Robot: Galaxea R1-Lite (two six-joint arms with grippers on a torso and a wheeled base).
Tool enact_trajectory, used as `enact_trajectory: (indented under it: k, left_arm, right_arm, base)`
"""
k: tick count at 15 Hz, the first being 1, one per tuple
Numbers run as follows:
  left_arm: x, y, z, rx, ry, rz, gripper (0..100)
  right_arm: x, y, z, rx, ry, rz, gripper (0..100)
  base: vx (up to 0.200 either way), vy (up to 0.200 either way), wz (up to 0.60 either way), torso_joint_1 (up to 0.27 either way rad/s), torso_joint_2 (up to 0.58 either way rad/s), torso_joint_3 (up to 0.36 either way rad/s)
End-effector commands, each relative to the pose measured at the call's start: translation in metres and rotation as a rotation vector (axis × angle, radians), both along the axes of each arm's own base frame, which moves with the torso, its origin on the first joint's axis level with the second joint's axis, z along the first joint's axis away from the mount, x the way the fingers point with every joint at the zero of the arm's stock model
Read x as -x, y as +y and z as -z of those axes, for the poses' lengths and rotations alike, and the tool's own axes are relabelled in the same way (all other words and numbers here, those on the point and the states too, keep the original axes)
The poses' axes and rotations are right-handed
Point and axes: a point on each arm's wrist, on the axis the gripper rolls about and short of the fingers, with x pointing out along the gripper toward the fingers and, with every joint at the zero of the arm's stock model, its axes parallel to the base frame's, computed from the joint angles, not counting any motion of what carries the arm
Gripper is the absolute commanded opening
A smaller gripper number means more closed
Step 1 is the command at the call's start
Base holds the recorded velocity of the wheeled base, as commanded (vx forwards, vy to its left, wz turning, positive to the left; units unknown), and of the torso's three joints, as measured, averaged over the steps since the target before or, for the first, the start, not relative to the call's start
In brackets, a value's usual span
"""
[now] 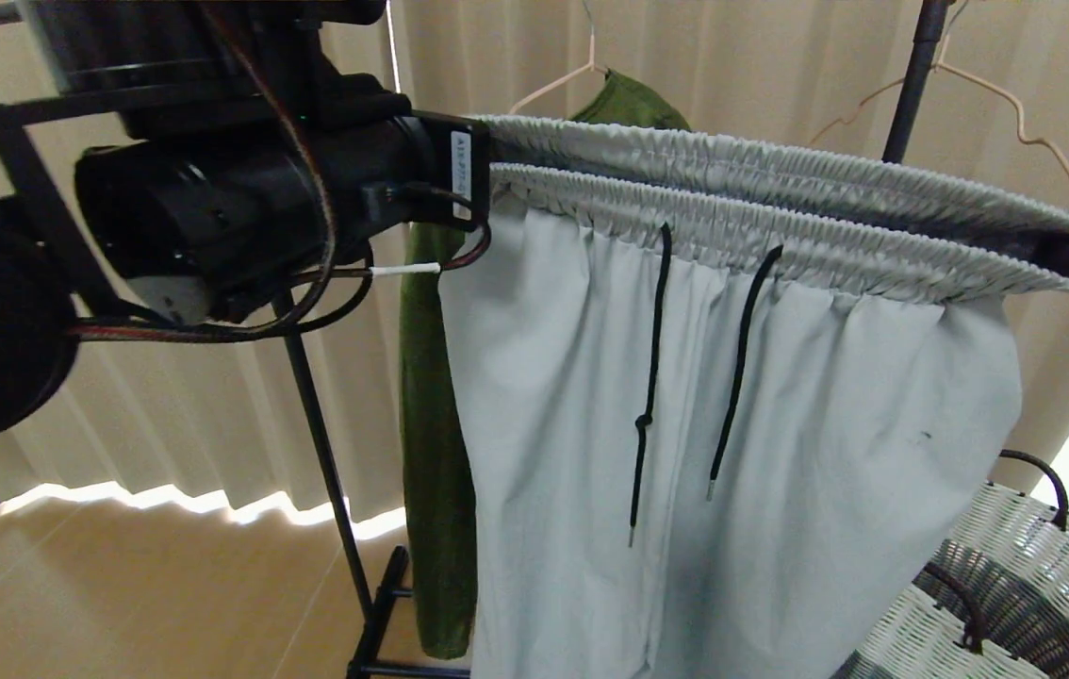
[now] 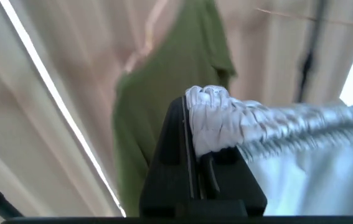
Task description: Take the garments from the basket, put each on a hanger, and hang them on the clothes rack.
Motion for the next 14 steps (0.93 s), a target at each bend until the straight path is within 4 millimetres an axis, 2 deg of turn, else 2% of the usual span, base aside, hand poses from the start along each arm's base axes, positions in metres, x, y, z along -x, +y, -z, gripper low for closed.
enact_trajectory:
  k: [1,5,7,10,14]
  left_arm:
    - [-0.026,-0.020,0.013,-0.016,0.020,-0.014,0]
    - [-0.030,-0.022,0.017,-0.022,0.027,-0.014,0]
    - [-0.031,-0.015,0.018,-0.028,0.035,-0.034,0]
    - [-0.018,0.017,0.009,-0.035,0.052,-0.059,0]
    - [0.011,0.043,-0.002,-0.029,0.032,0.055,0]
  right_arm:
    - [0.012,-0.005,0.002,-0.008,-0.018,-0.057,0]
    - [0.009,-0.003,0.008,0.004,0.003,-0.078,0]
    - [0.002,0.000,0.010,0.011,0.016,-0.061,0]
    - [-0.030,0.000,0.008,0.018,0.036,0.057,0]
    - [-0.076,0.017,0.008,-0.039,-0.033,0.071,0]
  base:
    - [0.000,0.000,0.00,0.000,0.00,0.000]
    - [0.000,0.000,0.00,0.000,0.00,0.000]
    - [0.000,0.000,0.00,0.000,0.00,0.000]
    - [0.000,0.000,0.00,0.000,0.00,0.000]
    - [0.000,0.000,0.00,0.000,0.00,0.000]
